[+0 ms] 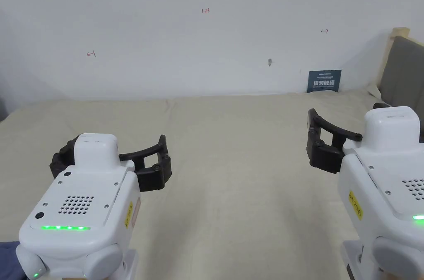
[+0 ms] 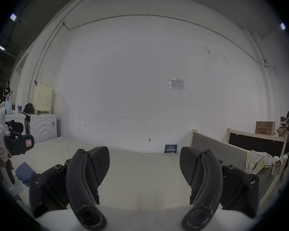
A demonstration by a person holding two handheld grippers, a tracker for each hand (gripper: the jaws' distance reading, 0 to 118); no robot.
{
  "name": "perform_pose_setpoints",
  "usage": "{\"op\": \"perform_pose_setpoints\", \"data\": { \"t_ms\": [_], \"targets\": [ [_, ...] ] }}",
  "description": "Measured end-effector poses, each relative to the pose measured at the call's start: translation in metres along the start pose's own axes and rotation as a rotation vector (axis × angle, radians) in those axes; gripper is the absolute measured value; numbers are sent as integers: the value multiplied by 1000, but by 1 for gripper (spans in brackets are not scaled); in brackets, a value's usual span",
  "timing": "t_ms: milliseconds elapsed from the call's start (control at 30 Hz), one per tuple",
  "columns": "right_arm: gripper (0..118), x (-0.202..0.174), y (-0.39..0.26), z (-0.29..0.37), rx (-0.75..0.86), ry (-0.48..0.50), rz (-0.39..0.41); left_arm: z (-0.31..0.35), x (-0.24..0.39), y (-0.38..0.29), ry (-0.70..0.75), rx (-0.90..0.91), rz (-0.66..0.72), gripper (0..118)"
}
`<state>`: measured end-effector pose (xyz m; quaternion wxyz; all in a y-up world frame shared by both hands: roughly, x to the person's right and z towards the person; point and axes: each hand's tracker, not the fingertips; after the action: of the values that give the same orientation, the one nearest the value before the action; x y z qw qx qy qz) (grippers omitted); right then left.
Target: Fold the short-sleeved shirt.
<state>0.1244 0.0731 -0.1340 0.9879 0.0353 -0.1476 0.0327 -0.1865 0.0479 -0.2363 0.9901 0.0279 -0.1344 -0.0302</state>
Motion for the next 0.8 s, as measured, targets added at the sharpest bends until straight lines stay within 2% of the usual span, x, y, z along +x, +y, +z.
{"op": "perform_pose_setpoints", "data": {
  "t_ms": [500,633,733,800],
  "targets": [
    [90,-2,0,-1,-9,3,3,-3,-1,0,-4,-7,-4,118],
    [90,-4,5,-2,-52,-45,-14,-2,-1,0,-7,-8,-3,118],
    [90,-8,11,-7,-178,-116,-67,-2,-2,1,-7,-7,7,118],
    [90,-5,14,-11,-273,-127,-169,-2,-3,2,-9,-7,19,118]
  ]
}}
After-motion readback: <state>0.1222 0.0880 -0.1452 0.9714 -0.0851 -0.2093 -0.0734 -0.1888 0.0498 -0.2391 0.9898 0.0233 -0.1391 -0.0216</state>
